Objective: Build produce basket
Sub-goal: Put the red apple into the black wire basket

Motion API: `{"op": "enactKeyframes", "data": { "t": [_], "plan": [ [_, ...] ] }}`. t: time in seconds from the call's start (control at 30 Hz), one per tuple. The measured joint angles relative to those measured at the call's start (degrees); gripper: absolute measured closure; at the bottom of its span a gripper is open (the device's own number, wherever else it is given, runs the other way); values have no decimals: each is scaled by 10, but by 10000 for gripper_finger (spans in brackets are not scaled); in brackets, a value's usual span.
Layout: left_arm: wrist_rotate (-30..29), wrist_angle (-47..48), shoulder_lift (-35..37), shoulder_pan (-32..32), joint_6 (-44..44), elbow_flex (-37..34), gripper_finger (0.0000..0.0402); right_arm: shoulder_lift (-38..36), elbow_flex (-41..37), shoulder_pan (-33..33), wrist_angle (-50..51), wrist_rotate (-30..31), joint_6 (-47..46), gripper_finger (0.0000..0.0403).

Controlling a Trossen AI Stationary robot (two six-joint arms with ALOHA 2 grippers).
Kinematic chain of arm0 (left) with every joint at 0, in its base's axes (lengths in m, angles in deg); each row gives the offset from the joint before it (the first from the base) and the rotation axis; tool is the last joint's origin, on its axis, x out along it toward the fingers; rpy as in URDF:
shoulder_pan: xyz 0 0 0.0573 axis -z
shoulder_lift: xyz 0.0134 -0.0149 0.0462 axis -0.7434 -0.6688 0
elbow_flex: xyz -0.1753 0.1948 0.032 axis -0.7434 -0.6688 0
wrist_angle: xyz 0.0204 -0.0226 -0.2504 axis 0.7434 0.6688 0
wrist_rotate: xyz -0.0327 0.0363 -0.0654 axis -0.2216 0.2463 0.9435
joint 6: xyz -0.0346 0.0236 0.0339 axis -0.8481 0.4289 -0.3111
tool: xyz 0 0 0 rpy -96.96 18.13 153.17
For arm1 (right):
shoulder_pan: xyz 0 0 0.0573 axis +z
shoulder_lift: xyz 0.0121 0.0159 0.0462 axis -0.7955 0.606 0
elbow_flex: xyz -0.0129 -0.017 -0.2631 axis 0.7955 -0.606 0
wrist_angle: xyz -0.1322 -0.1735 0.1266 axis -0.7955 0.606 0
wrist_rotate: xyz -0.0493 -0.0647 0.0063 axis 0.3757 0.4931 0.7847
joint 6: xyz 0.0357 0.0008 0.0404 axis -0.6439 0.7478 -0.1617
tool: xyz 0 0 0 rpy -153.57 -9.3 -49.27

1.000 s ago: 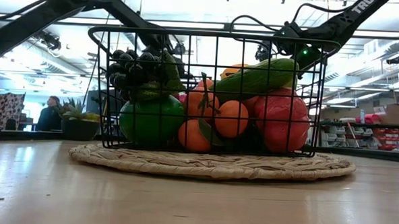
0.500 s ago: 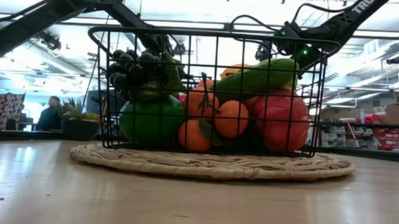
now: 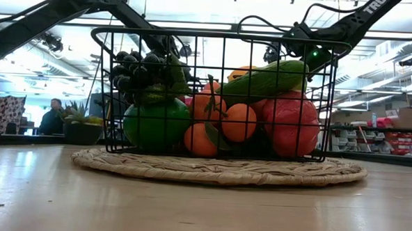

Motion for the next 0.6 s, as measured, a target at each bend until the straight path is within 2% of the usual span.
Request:
{"op": "enactKeyframes", "data": {
  "t": [0.27, 0.6],
  "plan": [
    [2, 44, -1, 3, 5, 14, 399, 0, 0, 0, 0, 0, 1, 136],
    [2, 157, 0, 24, 0, 122, 401, 0, 0, 0, 0, 0, 5, 136]
  ]
}}
